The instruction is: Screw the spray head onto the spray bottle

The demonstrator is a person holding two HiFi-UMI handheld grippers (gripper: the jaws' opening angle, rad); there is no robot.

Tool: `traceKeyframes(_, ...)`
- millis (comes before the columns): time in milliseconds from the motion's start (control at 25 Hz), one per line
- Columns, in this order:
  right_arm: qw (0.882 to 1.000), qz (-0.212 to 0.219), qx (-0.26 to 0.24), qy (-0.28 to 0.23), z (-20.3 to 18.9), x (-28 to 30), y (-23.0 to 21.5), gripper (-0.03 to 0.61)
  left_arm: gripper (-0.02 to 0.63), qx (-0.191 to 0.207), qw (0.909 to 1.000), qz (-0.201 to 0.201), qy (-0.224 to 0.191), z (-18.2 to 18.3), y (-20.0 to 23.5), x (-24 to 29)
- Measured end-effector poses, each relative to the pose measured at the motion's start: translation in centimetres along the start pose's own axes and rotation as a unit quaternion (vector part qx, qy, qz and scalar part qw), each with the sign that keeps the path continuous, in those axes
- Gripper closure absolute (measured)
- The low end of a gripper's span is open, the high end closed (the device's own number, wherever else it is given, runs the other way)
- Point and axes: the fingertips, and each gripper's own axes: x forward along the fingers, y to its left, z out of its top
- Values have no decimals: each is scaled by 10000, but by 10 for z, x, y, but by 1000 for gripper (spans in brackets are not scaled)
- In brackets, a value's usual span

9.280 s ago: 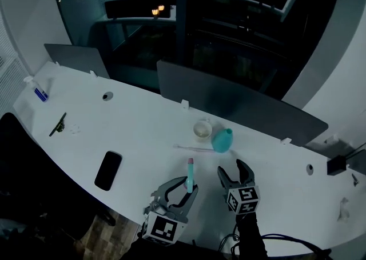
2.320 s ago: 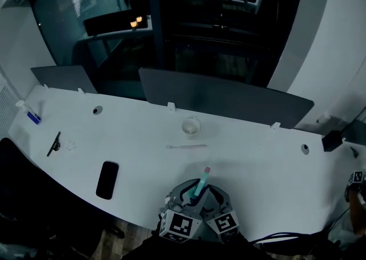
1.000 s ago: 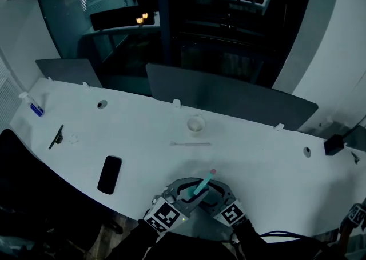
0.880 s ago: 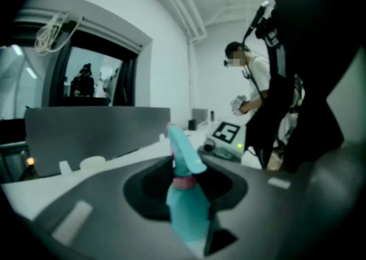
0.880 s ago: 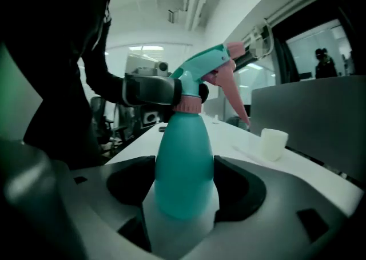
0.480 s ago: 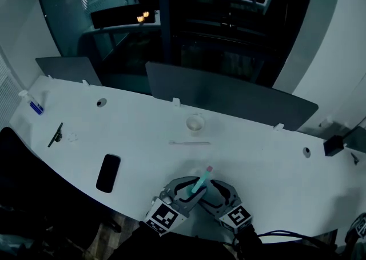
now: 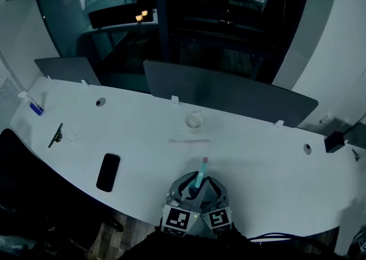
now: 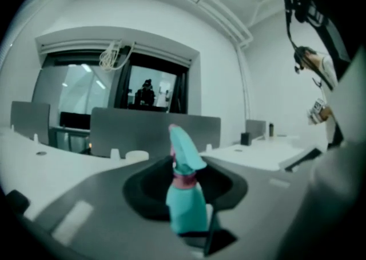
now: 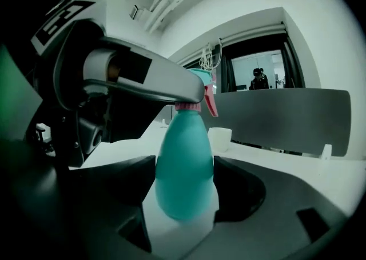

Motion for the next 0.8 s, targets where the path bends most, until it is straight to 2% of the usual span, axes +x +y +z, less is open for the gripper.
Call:
traceKeyframes(120,9962,856,-131,-65,-2,1,5,265,486,369,9972,-611,209,-5,-1,-3)
traceKeyframes(200,9869,1579,-318,-43,-6,1,8,265,486,623,9900,-1216,364,-6,-3,-6)
traceKeyframes(280,9728,2250,-555,-22,-5,-2,11,265,486,834,9774,-1878,504,-8,-8,-11)
traceKeyframes(360,9537,2891,-828,68,-6,-6,18,265,486,966,9611,-2512,617,-10,-14,-19)
traceKeyframes(440,9326,3465,-993,203,-8,-12,25,267,486,958,9441,-3076,697,-12,-19,-27)
traceKeyframes(520,9180,3813,-1041,335,-8,-16,30,265,486,867,9320,-3445,714,-13,-22,-32)
traceKeyframes(560,9163,3853,-1019,398,-9,-16,31,265,486,844,9314,-3473,686,-12,-23,-32)
traceKeyframes(600,9196,3786,-957,440,-9,-15,30,265,486,849,9355,-3372,633,-11,-22,-31)
traceKeyframes(640,9280,3602,-840,449,-9,-13,28,265,486,876,9430,-3161,562,-10,-21,-28)
traceKeyframes(720,9572,2856,-381,257,-1,-14,16,265,485,965,9621,-2516,407,-7,-17,-22)
traceKeyframes(800,9843,1739,263,-147,8,-16,-2,265,485,923,9815,-1658,261,-6,-6,-16)
